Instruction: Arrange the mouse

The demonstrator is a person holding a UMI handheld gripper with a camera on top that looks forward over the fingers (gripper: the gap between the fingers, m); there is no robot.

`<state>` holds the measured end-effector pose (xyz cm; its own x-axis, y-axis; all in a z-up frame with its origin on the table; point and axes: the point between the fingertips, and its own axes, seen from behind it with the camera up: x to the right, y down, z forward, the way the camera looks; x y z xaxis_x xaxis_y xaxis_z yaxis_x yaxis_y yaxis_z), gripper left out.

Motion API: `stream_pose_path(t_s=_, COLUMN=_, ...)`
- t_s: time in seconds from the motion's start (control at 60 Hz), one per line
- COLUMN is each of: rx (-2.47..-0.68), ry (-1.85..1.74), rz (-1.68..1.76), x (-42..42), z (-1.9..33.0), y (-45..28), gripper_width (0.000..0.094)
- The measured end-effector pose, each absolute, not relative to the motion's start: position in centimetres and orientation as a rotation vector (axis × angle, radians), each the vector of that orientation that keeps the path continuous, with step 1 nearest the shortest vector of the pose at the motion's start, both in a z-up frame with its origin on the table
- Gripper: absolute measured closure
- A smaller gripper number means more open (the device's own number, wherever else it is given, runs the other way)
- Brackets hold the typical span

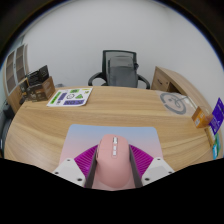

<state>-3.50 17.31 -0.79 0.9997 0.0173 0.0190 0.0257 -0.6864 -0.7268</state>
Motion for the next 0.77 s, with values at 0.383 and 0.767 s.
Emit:
stream_pose_path(t_s=0.383, rx=-2.262, ry=0.130, rz=0.027, x=-7.4, z=7.0, y=8.2, gripper_width=0.0100)
stream_pose_path(t_s=0.767, rx=-2.172, ry=0.218, rz=0.068, x=-18.9, z=17.7, y=-12.3, gripper_width=0.0104)
